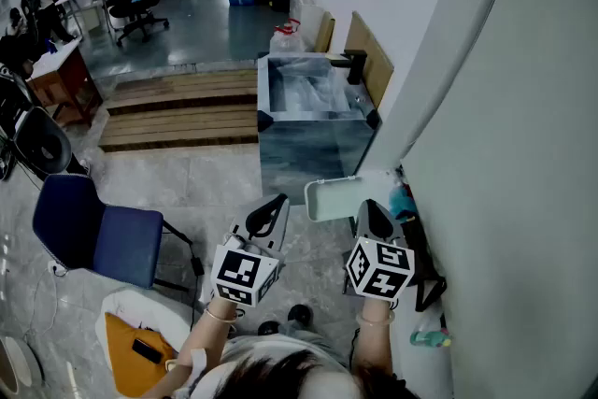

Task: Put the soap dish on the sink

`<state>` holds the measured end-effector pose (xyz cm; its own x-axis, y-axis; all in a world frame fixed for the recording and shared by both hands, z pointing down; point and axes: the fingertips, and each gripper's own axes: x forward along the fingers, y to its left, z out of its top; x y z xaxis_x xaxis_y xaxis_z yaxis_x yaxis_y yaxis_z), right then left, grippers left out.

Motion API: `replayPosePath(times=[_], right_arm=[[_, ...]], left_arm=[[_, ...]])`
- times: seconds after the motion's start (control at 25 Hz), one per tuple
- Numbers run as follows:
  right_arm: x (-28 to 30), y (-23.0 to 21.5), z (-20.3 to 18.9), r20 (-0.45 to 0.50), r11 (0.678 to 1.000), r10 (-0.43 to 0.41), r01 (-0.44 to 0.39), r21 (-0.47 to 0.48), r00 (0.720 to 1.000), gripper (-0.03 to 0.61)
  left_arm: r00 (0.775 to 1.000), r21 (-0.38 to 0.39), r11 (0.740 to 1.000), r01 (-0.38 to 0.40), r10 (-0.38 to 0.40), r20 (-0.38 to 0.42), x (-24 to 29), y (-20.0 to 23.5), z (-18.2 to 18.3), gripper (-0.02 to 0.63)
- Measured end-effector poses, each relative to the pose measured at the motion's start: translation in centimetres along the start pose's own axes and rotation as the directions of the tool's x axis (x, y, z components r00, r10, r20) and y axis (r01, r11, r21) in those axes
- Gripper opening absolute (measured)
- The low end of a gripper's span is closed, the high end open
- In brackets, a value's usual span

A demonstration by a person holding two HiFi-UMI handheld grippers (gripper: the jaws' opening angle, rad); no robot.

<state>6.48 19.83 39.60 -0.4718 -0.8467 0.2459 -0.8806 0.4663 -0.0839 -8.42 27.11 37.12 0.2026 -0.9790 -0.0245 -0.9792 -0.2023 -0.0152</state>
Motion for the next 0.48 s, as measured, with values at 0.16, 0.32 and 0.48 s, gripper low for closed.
replayPosePath(times=[0.16,0.32,0.48], right_arm=[[0.2,1.1,0.0,0.007,1.000,-0.010,0.010,0.001,1.000,0.031],[0.3,1.3,0.0,0.005,1.000,-0.026,0.026,-0.003,1.000,0.031],[0.8,1.2,0.1,-0.007,0.999,-0.038,0.038,-0.018,0.999,0.031]], left_arm=[[1.000,-0.004,1.000,0.011,-0.011,-0.005,-0.6,0.7,-0.4,0.011],[1.000,-0.021,0.999,0.026,-0.026,0.000,-0.6,1.1,-0.3,0.011],[0.999,-0.028,0.999,0.039,-0.039,-0.001,0.0,1.3,-0.4,0.011]])
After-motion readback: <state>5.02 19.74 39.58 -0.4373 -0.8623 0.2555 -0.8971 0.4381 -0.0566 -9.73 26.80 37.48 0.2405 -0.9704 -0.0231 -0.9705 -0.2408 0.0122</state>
